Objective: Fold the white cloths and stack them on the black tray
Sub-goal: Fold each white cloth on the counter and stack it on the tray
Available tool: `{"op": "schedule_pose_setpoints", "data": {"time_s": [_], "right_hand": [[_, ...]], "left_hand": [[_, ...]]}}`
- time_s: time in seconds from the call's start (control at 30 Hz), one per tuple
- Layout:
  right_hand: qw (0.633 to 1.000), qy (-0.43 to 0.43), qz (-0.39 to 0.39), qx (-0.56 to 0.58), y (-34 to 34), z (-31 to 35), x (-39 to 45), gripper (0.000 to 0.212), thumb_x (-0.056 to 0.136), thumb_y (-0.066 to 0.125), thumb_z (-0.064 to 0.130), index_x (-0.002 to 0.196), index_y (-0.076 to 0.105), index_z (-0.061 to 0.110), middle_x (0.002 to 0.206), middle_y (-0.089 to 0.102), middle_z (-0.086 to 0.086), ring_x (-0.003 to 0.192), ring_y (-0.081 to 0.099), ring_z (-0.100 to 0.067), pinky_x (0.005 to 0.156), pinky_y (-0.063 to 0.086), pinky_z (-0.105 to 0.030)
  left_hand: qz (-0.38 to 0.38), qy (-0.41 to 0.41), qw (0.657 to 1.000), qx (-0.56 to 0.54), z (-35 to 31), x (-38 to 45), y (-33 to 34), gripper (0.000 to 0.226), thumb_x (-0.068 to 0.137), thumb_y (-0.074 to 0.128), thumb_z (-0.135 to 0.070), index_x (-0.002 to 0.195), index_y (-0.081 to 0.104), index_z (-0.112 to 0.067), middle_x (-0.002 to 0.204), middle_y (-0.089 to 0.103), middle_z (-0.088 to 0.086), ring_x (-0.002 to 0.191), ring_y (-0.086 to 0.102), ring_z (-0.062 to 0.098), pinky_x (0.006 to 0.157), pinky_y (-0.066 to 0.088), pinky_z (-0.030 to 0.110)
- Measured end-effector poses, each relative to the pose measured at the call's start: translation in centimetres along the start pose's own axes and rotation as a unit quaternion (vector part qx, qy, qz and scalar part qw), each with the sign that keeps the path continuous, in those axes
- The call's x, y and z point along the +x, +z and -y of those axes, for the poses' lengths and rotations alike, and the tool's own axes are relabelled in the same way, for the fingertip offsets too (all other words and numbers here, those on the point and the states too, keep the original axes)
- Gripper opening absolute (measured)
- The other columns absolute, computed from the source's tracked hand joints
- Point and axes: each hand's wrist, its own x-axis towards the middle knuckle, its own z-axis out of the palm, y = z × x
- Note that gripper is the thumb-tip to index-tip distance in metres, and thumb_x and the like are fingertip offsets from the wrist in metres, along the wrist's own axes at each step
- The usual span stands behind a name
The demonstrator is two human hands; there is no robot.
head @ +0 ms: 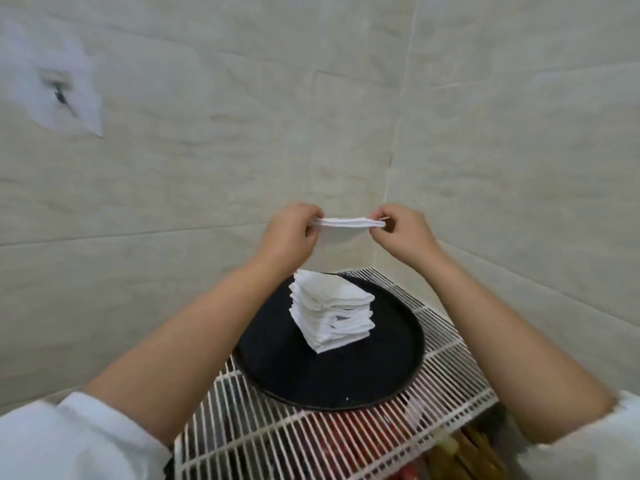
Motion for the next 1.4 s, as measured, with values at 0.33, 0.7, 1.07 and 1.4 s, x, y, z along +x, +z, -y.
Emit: {"op": "schedule_pose_setpoints", "data": {"time_s": [0.33,0.7,1.07,1.4], "right_hand": [[0.977,-0.085,0.195,0.026,8.4,-13.5,2.4,0.016,0.08,0.054,-0.004,0.088,0.067,-0.003,0.093,0.068,-0.018,0.082,0.055,-0.024,0.065,0.027,-0.022],[0.939,-0.142,0.312,-0.013,7.5,-14.6,1.9,0.018,0.079,0.053,-0.001,0.09,0.068,-0.002,0.096,0.068,-0.016,0.09,0.06,-0.028,0.078,0.045,-0.034],[0.952,-0.183,0.23,-0.082,6.1,1.0,-3.5,0.032,0.088,0.046,0.011,0.116,0.06,0.01,0.124,0.06,-0.015,0.114,0.054,-0.032,0.09,0.045,-0.034],[0.823,-0.452,0.332,0.092,10.5,30.7,-26.9,0.041,0.089,0.048,0.019,0.129,0.049,0.011,0.135,0.051,-0.015,0.127,0.044,-0.031,0.104,0.04,-0.042]], "left_hand": [[0.119,-0.101,0.985,0.076,3.0,-2.1,9.0,0.028,0.089,0.053,-0.001,0.116,0.063,-0.003,0.12,0.063,0.012,0.096,0.058,0.019,0.072,0.032,0.007],[0.182,-0.099,0.964,0.168,1.4,-3.4,8.8,0.039,0.092,0.055,-0.019,0.131,0.052,-0.014,0.127,0.057,0.005,0.102,0.056,0.02,0.077,0.031,0.014],[0.117,-0.196,0.906,0.357,1.0,-11.6,-1.5,0.04,0.095,0.042,-0.023,0.134,0.044,-0.013,0.142,0.041,0.007,0.128,0.04,0.026,0.102,0.035,0.034],[0.024,-0.445,0.713,0.541,-2.1,-40.6,-27.5,0.035,0.094,0.043,-0.027,0.124,0.051,-0.01,0.132,0.049,0.012,0.126,0.039,0.032,0.098,0.038,0.039]]}}
